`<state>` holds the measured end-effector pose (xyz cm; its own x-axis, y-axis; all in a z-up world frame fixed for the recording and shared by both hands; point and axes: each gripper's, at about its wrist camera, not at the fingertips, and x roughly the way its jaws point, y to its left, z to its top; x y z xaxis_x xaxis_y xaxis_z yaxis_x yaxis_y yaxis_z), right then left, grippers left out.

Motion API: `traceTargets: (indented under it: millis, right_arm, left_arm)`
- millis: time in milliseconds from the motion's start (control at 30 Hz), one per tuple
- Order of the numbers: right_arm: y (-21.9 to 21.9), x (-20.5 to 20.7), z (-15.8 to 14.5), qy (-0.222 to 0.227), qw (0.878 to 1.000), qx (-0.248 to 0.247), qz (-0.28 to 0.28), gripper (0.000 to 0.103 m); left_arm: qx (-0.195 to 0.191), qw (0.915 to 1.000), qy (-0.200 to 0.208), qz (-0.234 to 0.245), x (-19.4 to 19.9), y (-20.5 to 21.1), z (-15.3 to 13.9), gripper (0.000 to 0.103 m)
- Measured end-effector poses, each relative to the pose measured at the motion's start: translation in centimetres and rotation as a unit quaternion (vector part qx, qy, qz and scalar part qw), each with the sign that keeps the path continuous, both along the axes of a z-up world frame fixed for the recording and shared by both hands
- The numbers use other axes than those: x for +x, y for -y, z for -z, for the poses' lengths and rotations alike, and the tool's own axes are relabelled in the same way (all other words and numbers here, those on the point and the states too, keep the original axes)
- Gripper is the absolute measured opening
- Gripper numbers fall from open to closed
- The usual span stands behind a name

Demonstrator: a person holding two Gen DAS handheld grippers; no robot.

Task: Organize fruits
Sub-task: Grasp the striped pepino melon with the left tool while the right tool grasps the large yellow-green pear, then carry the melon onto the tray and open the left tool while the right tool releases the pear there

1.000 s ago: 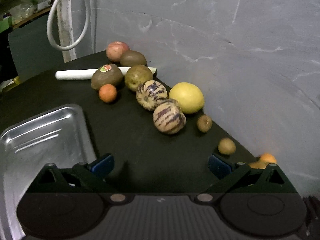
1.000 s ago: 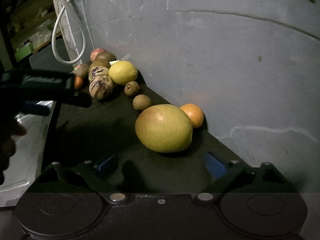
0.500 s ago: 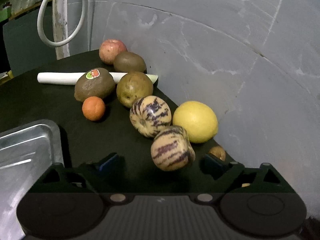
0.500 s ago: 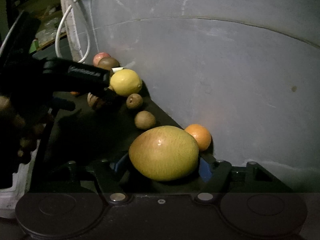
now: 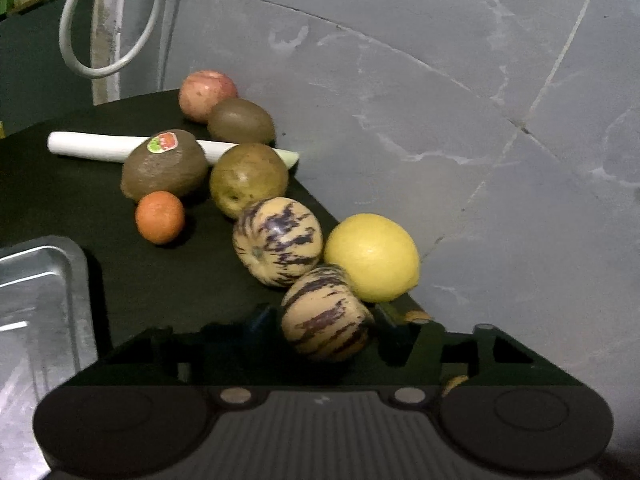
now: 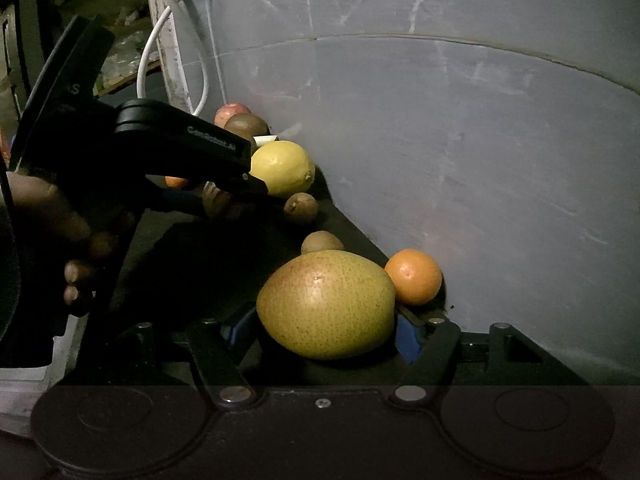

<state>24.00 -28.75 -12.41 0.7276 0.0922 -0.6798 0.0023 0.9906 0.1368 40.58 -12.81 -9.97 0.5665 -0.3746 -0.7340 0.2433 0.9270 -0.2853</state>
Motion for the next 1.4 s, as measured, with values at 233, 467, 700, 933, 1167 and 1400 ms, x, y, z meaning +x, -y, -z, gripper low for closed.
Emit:
traceTargets:
  millis: [233,467,700,933,1167,1400]
  right_arm:
    - [0.1,0.0,-0.2,0.003,1.0,0.023,-0.013,0.07]
    - [-0.2,0.3,-0.3,0.006,0.998,0.056,-0.038,0.07]
    - [-2.8,2.0,-1.6,0.026,0.994,0.07,-0.083,0.07]
    - [-7.8,5.8,-2.6,0.043,0.983,0.086,-0.159,0.07]
    - [-14.0,10.5,-3.2,0.046,0.964,0.094,-0.243,0.07]
    - [-19.1,12.5,-1.9,0.034,0.949,0.071,-0.306,0.07]
  left_arm:
    - [-0.012,0.9998,-0.004,-0.014,-0.6,-0.5,0.0,0.054]
    - [-0.043,0.9976,-0.021,-0.051,-3.0,-3.1,-0.3,0.054]
    - [-0.059,0.9914,-0.006,-0.117,-5.4,-7.8,-2.4,0.054]
    - [-0.044,0.9734,0.012,-0.224,-5.7,-14.9,-3.3,0.054]
    - [-0.027,0.9488,0.018,-0.314,-5.4,-21.2,-2.3,0.054]
    - [-0.019,0.9384,0.011,-0.345,-5.2,-23.5,-0.9,0.054]
